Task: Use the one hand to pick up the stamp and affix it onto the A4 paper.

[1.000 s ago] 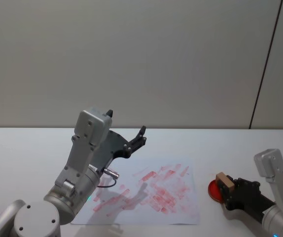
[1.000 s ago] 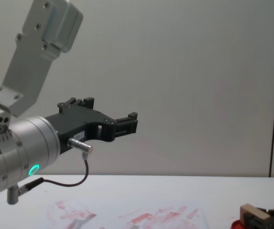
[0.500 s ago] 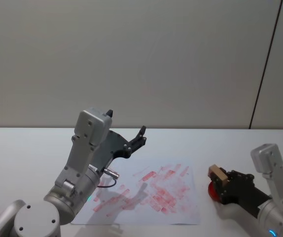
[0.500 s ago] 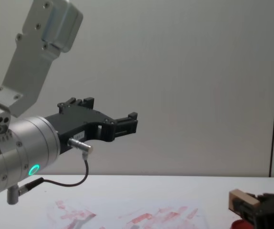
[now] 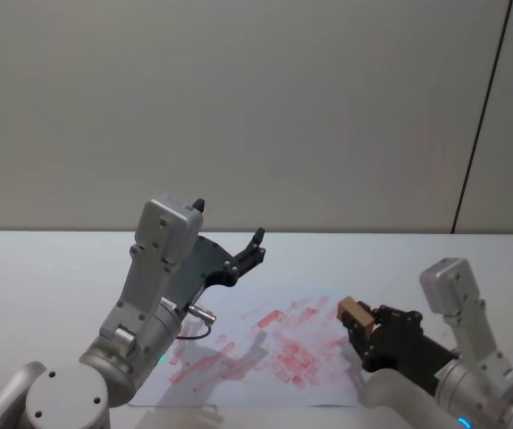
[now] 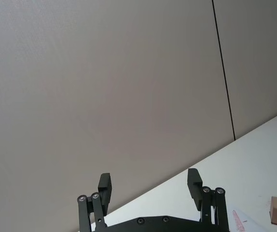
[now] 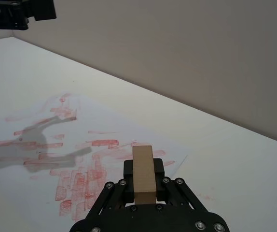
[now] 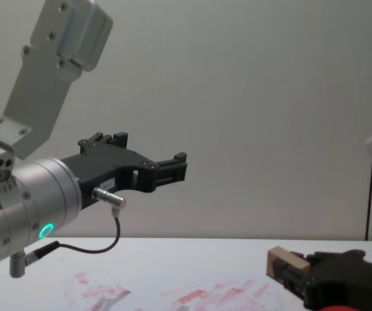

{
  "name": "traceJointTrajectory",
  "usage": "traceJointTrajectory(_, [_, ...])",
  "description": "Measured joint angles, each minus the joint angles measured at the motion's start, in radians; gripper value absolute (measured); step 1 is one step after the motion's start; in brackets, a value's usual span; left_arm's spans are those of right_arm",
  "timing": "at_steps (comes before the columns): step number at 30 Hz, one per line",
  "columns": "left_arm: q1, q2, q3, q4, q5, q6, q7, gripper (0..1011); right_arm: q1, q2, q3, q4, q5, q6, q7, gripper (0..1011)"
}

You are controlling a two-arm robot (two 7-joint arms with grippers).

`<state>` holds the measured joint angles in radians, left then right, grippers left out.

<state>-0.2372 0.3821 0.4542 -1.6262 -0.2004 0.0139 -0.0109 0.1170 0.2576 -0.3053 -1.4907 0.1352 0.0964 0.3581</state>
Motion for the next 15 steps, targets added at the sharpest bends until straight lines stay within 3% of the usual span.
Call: traceJointTrajectory(15, [0.000,0.000,0.000,0.000,0.000,0.000,0.000,1002,0.015,-0.029,-0.032,0.059,-0.038,0.009,0.021,218])
